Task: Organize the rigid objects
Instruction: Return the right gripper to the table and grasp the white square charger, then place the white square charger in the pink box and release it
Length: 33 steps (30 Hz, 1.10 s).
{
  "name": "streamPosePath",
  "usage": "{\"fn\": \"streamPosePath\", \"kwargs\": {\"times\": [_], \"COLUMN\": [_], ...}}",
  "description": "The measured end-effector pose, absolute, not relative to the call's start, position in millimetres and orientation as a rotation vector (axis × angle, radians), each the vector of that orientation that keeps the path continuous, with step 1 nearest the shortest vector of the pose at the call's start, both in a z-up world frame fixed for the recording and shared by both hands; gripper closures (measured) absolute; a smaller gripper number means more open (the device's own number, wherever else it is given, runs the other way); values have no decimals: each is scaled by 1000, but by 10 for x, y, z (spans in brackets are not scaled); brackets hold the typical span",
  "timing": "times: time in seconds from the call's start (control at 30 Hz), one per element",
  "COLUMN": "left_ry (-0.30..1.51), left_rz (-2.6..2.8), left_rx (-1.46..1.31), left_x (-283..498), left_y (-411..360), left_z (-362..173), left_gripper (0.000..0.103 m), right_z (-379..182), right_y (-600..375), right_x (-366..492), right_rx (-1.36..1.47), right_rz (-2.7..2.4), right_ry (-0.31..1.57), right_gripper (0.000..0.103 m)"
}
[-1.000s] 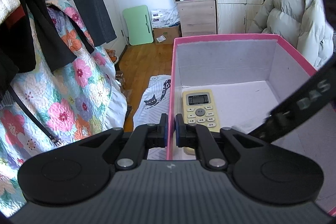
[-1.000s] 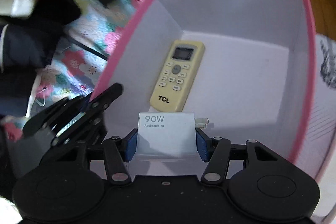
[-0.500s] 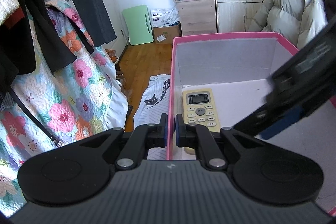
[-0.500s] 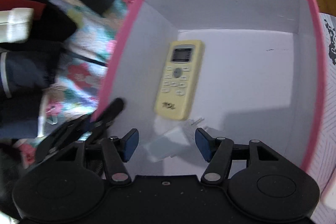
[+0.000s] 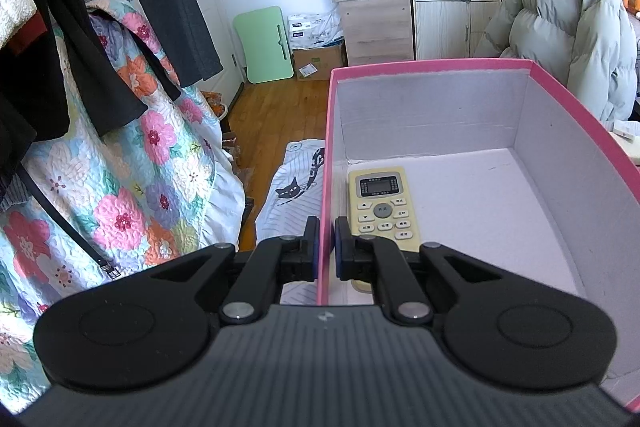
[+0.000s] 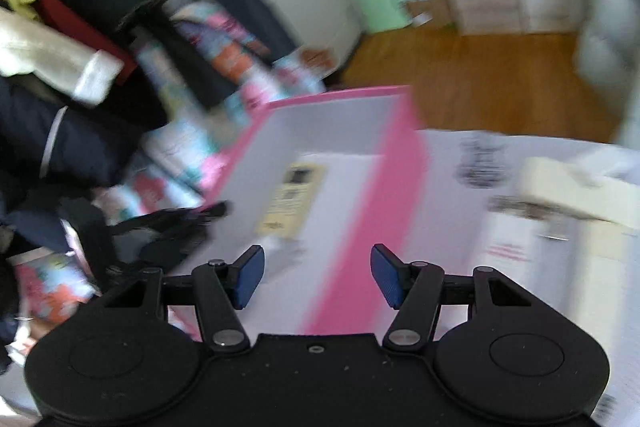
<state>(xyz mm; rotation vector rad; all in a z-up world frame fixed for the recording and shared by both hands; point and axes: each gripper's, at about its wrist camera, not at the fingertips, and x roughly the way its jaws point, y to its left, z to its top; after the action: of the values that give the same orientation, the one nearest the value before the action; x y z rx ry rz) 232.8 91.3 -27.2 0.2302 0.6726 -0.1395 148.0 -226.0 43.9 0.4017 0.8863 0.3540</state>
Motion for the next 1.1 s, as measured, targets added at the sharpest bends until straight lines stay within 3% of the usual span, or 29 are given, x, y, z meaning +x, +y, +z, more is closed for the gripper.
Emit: {"fn": "streamPosePath", "kwargs": {"times": [0.4,0.67,0.97,1.1], "left_ry": [675,683,680,686], "left_rz": [-136,-135,-120,-98], "left_rx": [247,269,357,391], "left_x": [2332,2341,2314,2322], "left_y": [903,873,754,692], "left_z": [-270,-279,-299,-294], "left_gripper": [96,96,93,92], "right_z": [-336,-464,-491,-475], "right_y": [-2768,-2753,-2387,-2371], "right_x": [1006,1051,1023,1033], "right_rx": [325,282,34,-31], "right_rz": [87,71,50,46], "right_ry": [1052,1104,1092,1065], "right_gripper": [38,35,31,41]}}
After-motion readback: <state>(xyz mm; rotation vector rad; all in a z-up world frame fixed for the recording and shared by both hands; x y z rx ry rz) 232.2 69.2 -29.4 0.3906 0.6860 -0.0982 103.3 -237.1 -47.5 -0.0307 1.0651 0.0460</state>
